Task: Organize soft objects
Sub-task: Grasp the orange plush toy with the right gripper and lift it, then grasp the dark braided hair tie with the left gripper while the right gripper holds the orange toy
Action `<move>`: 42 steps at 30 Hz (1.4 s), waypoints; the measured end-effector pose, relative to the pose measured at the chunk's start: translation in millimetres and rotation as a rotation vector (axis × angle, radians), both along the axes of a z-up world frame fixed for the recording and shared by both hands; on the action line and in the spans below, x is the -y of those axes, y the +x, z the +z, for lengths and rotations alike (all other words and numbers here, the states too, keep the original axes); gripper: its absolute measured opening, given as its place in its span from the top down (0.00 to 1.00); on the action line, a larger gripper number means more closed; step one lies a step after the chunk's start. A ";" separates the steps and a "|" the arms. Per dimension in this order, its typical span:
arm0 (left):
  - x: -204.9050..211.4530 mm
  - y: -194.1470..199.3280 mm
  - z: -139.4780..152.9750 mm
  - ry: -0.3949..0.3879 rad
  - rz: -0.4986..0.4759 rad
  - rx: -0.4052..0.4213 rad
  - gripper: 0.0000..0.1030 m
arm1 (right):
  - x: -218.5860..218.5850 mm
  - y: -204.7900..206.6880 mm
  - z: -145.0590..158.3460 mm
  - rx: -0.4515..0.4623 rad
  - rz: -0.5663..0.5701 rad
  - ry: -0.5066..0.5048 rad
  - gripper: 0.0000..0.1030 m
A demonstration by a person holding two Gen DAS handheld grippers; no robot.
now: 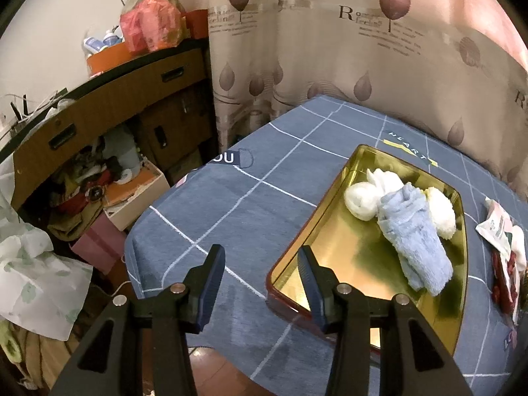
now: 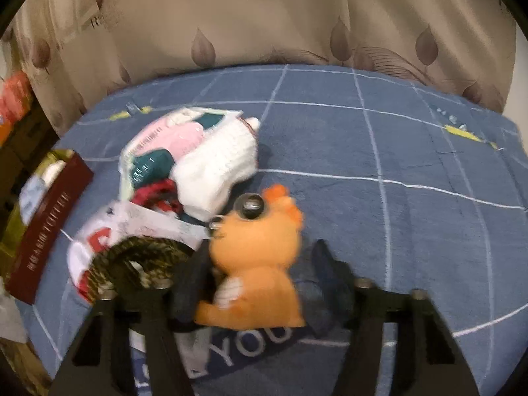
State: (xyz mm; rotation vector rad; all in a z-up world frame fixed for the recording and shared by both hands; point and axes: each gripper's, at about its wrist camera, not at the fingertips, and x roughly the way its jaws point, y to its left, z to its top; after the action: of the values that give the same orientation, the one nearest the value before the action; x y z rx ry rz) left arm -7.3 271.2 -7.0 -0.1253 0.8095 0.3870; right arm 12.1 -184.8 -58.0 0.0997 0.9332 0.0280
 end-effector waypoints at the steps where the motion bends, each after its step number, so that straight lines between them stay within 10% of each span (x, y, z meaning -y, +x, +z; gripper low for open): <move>1: 2.7 0.3 -0.3 0.001 -0.007 0.000 0.55 | 1.0 0.6 -0.1 0.007 0.003 0.016 0.56; 12: 60.4 0.4 15.5 0.050 -0.186 0.018 0.55 | 20.2 -7.0 12.8 0.074 -0.013 0.032 0.58; 23: 181.3 9.7 41.1 0.048 -0.563 0.052 0.49 | 81.4 -15.4 14.5 0.100 -0.146 -0.098 0.58; 31: 274.3 26.6 44.1 -0.092 -0.806 -0.016 0.48 | 103.3 -10.5 4.9 0.074 -0.175 -0.027 0.58; 42: 365.8 51.5 2.8 -0.059 -0.944 -0.151 0.48 | 110.4 -9.8 1.9 0.070 -0.165 0.041 0.58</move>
State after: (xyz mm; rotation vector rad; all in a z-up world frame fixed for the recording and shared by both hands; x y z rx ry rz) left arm 44.1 -94.6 -4.3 0.2353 0.9369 -0.5240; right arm 2.3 -295.1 -56.1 0.2122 0.8526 -0.1016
